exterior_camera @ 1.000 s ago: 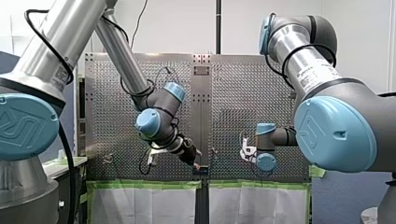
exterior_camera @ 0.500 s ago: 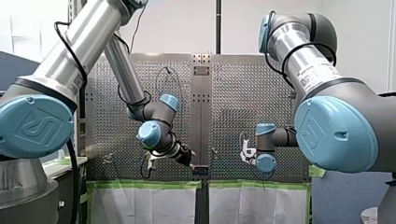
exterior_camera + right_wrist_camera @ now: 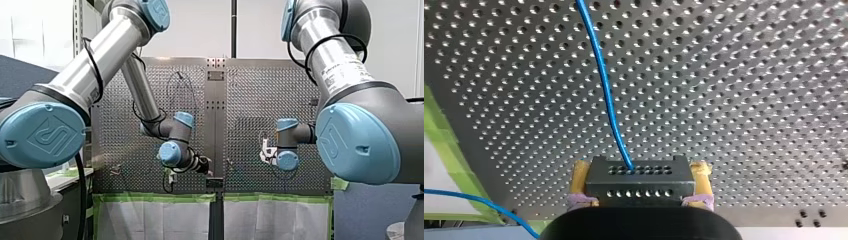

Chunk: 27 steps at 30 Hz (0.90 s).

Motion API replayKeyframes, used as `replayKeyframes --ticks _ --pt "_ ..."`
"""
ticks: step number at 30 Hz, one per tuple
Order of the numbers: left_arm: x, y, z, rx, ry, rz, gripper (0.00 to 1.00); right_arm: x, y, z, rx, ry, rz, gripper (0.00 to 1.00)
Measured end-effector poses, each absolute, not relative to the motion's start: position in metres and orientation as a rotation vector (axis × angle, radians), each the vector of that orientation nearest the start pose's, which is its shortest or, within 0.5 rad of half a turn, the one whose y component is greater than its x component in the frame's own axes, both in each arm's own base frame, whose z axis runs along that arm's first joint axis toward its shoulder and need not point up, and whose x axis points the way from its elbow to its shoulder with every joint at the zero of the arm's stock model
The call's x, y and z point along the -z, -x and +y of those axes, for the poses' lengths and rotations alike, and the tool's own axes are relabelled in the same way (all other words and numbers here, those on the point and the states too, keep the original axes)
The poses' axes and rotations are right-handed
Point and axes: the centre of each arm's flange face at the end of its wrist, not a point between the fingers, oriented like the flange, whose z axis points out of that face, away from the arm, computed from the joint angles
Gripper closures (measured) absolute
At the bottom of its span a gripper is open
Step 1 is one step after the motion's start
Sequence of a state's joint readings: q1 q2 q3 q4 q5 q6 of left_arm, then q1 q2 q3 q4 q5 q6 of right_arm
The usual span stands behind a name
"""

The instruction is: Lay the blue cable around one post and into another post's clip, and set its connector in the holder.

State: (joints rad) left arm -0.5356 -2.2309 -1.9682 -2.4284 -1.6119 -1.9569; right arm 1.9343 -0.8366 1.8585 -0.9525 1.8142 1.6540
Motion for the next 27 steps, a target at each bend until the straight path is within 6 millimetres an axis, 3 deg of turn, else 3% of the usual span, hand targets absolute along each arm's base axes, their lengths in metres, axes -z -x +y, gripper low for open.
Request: replayKeyframes --ticks 6,19,27 --pt "-0.016 -0.373 -0.384 0.643 -0.092 1.937 0.00 -0.050 -0.308 -0.502 -1.317 -1.342 -1.246 1.00" --pt "-0.024 -0.378 -0.402 0.827 -0.007 1.834 0.00 -0.042 -0.306 -0.490 -1.287 -1.381 -1.266 1.00" --pt "-0.029 -0.385 -0.406 0.861 0.027 1.760 0.00 -0.038 -0.327 -0.467 -1.281 -1.445 -1.247 1.00"
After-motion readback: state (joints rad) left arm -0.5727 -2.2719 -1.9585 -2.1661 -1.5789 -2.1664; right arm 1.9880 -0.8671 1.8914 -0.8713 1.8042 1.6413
